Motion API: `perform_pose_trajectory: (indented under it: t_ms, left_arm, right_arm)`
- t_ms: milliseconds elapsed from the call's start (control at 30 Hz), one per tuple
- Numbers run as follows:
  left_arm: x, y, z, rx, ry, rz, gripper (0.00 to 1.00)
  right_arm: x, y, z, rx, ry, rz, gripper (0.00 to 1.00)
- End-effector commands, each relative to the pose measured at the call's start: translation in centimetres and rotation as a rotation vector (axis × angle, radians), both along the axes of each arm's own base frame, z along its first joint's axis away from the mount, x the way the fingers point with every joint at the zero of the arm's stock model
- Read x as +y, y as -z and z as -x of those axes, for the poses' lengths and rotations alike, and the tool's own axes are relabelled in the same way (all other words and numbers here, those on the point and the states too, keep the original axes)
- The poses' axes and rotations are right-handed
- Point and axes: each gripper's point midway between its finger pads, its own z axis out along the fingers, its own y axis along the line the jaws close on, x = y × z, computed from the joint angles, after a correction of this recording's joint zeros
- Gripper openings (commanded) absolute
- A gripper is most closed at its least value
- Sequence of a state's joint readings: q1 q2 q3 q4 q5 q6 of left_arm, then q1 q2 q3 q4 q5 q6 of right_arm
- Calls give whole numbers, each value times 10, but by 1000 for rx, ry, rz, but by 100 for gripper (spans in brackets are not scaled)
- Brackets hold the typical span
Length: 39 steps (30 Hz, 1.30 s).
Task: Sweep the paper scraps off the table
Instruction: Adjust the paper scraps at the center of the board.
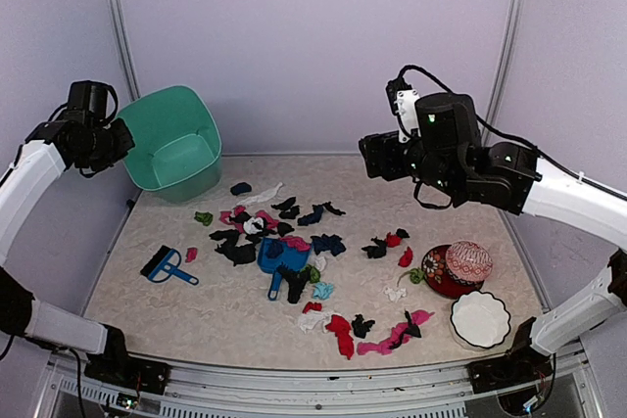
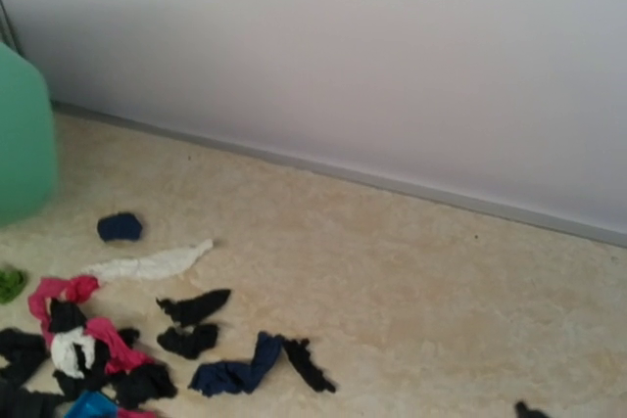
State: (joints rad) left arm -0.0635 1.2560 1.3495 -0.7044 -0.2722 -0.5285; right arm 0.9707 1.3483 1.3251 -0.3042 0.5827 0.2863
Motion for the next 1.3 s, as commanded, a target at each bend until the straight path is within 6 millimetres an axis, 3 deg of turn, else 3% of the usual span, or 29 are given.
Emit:
perform_pose_trajectory:
  t_ms: [0, 300, 567, 900, 1067, 1267]
  left_arm:
    - [18, -13, 5, -34, -21, 9, 0]
    - [41, 3, 1, 36, -53, -8, 0]
    - [39, 20, -15, 79, -33, 4, 0]
    - [15, 34, -18, 115, 52, 36, 0]
    - [-3, 30, -14, 124, 96, 24, 0]
    - [-10, 28, -5, 126, 110, 18, 0]
  right_arm:
    - [-2, 21, -3, 45, 2, 28, 85]
    - [-7, 36, -5, 67, 3, 21, 85]
    - [-16, 45, -7, 84, 20, 28, 85]
    - [-21, 48, -8, 89, 29, 32, 85]
    - [-22, 47, -9, 86, 32, 30, 85]
    - [-21, 49, -8, 89, 28, 23, 85]
